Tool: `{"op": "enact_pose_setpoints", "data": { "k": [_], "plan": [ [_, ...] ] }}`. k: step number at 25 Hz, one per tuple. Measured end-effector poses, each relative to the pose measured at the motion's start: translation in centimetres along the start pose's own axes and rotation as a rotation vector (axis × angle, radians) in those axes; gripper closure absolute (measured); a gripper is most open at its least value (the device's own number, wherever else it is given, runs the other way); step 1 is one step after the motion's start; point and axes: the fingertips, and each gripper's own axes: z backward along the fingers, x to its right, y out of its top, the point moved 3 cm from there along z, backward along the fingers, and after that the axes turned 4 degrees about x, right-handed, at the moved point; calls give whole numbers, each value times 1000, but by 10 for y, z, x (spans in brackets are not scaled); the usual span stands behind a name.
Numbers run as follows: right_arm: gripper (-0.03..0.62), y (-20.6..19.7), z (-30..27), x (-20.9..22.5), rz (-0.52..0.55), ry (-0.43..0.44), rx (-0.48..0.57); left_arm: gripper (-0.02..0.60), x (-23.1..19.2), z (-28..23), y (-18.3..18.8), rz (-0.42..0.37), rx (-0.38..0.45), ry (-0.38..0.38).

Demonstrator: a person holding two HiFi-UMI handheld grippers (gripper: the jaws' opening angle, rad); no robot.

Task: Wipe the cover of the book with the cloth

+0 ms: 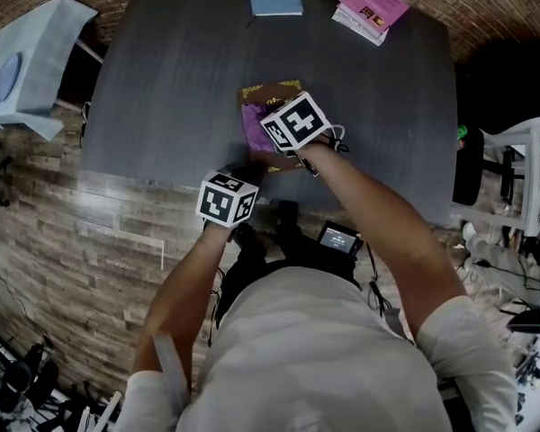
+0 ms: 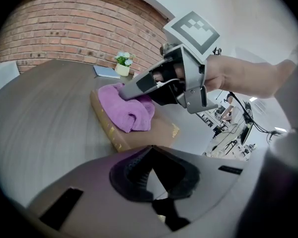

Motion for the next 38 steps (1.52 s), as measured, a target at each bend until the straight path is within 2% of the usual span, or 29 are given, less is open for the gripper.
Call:
{"op": "enact_pose_setpoints", "data": {
  "k": [21, 38],
  "plan": [
    [522, -34, 39, 59, -44, -131, -13, 575, -1, 0, 0, -2, 7, 5],
    [523, -66, 89, 106, -105, -282, -7, 574, -3, 0, 1, 8, 8, -2]
  ]
}}
